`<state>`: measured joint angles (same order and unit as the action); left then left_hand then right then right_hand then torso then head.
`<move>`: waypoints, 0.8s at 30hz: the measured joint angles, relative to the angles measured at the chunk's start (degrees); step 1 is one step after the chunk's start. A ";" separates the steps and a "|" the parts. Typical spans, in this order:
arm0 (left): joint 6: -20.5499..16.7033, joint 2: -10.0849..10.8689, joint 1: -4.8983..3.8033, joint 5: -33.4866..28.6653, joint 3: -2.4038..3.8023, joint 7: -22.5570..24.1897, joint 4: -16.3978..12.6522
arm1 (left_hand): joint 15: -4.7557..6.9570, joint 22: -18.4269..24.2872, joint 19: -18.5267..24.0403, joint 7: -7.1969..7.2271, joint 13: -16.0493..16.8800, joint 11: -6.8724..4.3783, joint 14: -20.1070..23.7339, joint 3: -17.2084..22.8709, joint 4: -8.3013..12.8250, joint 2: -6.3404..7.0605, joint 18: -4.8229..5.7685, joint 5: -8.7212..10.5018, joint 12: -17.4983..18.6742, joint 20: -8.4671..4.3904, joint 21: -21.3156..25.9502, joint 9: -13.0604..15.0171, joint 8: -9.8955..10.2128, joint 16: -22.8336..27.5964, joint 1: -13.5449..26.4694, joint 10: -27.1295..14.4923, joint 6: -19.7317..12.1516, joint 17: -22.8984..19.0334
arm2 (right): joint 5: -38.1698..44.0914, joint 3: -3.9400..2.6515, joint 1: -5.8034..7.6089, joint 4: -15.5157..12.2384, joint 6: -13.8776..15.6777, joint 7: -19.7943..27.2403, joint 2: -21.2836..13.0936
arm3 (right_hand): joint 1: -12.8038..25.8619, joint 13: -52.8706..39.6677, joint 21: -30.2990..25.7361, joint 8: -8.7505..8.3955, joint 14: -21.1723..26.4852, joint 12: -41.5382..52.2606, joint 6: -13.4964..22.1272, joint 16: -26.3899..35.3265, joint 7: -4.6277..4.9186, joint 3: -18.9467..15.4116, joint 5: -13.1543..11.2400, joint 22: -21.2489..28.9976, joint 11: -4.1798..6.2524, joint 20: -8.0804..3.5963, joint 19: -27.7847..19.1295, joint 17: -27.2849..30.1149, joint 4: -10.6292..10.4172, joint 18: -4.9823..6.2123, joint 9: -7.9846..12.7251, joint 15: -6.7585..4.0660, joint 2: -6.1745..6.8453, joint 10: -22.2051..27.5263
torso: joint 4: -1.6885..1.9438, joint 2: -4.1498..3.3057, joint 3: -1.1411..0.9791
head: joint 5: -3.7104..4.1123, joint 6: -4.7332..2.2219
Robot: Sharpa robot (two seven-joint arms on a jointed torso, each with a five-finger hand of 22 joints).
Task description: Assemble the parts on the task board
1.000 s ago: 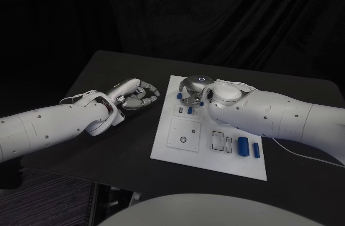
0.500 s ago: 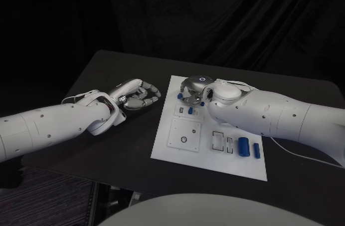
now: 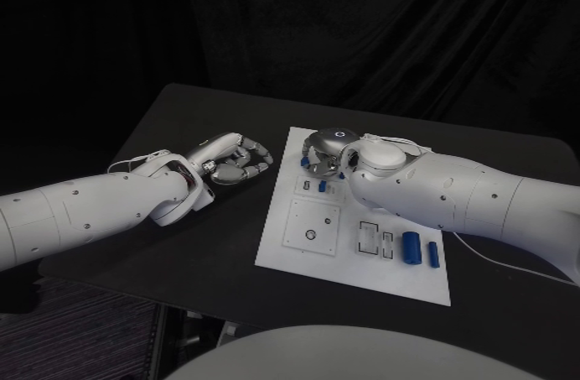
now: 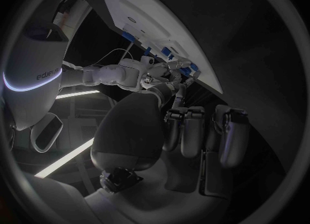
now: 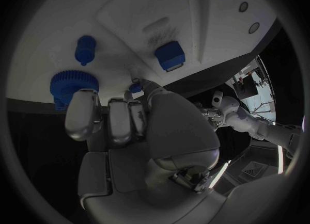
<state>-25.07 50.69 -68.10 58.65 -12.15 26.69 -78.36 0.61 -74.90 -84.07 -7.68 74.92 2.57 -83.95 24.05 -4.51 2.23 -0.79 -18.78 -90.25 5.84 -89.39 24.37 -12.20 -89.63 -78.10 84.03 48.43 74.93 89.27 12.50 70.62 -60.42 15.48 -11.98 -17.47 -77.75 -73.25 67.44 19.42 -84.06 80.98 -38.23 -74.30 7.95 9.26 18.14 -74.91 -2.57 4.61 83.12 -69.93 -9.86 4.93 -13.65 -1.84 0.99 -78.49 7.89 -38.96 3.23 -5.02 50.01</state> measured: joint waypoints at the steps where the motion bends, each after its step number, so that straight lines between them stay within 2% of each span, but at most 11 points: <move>1: 0.04 -0.03 0.00 0.00 0.00 -0.03 0.02 | 0.00 0.00 0.00 0.00 0.00 0.00 0.00 0.00 0.00 0.00 0.00 0.00 0.00 0.00 0.00 0.00 0.00 0.00 0.00 0.00 0.00 0.00 | -0.04 0.00 -0.01 0.01 -0.01 0.06 0.01 | -0.25 0.00 0.00 0.00 0.00 0.00 0.00 0.00 0.00 0.00 0.00 0.00 0.00 -0.07 -0.07 0.02 0.20 0.00 0.06 0.00 0.25 0.00 | -0.01 0.01 0.01 | 0.00 0.00; 6: 0.21 -0.15 0.01 0.00 0.00 -0.21 0.13 | 0.00 0.00 0.00 0.00 0.00 0.00 0.00 0.00 0.00 0.00 0.00 0.00 0.00 0.00 0.00 0.00 0.00 0.00 0.00 0.00 0.00 0.00 | -0.18 0.00 -0.03 0.01 -0.06 0.36 0.06 | -1.34 0.03 0.00 0.23 0.00 -0.26 -0.76 0.00 -0.26 1.22 3.76 0.00 0.21 -0.22 -0.22 0.08 1.70 0.00 0.06 0.00 0.58 0.21 | -0.01 0.02 0.04 | 0.00 0.00; 11: 0.49 -0.24 0.04 0.00 0.00 -0.33 0.28 | 0.00 0.00 0.00 0.00 0.00 0.00 0.00 0.00 0.00 0.23 0.00 -0.23 0.00 0.00 0.00 0.00 0.00 0.00 -0.23 0.00 0.00 0.00 | -0.32 -0.14 -0.03 -0.03 0.00 0.65 0.07 | -2.63 0.06 0.00 2.50 0.00 -0.26 -4.09 0.00 -0.51 3.47 7.99 0.00 0.21 -0.41 -0.41 0.12 3.45 -0.01 -0.98 0.00 0.80 0.21 | -0.02 0.06 0.07 | 0.02 0.00; 14: 0.59 -0.28 0.06 0.00 0.00 -0.40 0.36 | 0.00 0.00 0.00 -0.21 0.00 0.00 0.00 0.00 0.00 0.23 0.00 -0.23 0.00 0.00 0.00 0.00 0.00 0.00 -0.23 0.00 0.21 0.00 | -0.40 -0.16 -0.03 -0.12 0.06 0.81 0.05 | -3.06 0.00 0.00 3.48 0.00 -0.26 -5.03 0.00 -0.44 4.82 9.51 0.00 0.21 -0.41 -0.41 0.20 4.49 -0.01 -1.24 0.00 0.98 0.21 | -0.04 0.06 0.08 | -0.02 0.00; 20: 0.82 -0.30 0.11 0.00 0.00 -0.58 0.49 | -0.12 0.00 0.00 -0.15 0.00 0.00 -0.12 -0.09 -0.12 0.23 -0.01 -0.23 0.00 0.00 0.00 -0.03 -0.24 0.00 -0.23 0.00 0.26 0.00 | -0.54 -0.12 -0.03 -0.41 0.42 1.29 -0.20 | -4.08 -0.46 0.00 3.51 0.00 -0.26 -5.26 0.00 -0.31 6.20 9.79 0.00 0.21 -0.41 -0.41 0.21 5.87 -0.01 -1.23 0.00 0.58 0.21 | -0.04 0.08 0.09 | -0.04 0.00; 24: 0.96 -0.32 0.15 -0.08 0.00 -0.67 0.54 | -0.42 0.00 0.00 -0.07 0.00 0.41 0.00 -0.80 -1.44 0.23 0.00 -0.23 0.00 0.00 0.00 -0.20 -0.44 0.00 -0.23 -0.01 0.34 0.00 | -0.59 -0.03 -0.07 -0.94 1.14 1.82 -0.81 | -4.73 -0.93 0.05 3.54 0.00 -0.26 -5.26 0.00 -0.31 6.72 9.71 0.00 0.45 -0.41 -0.41 0.16 6.42 -0.01 -1.23 0.00 0.49 -0.04 | -0.04 0.10 0.11 | -0.20 0.00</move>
<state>-24.10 50.37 -67.95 58.57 -12.15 26.02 -77.82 0.19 -74.90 -84.07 -7.75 74.92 2.98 -83.95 23.25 -5.96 2.46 -0.80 -19.01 -90.25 5.84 -89.39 24.17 -12.64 -89.63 -78.33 84.02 48.77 74.93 88.67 12.47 70.55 -61.36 16.63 -10.16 -18.28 -82.48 -74.18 67.50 22.96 -84.06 80.72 -43.49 -74.30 7.64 15.98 27.85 -74.91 -2.12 4.21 82.71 -69.77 -3.44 4.92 -14.88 -1.84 1.47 -78.53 7.86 -38.85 3.34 -5.21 50.01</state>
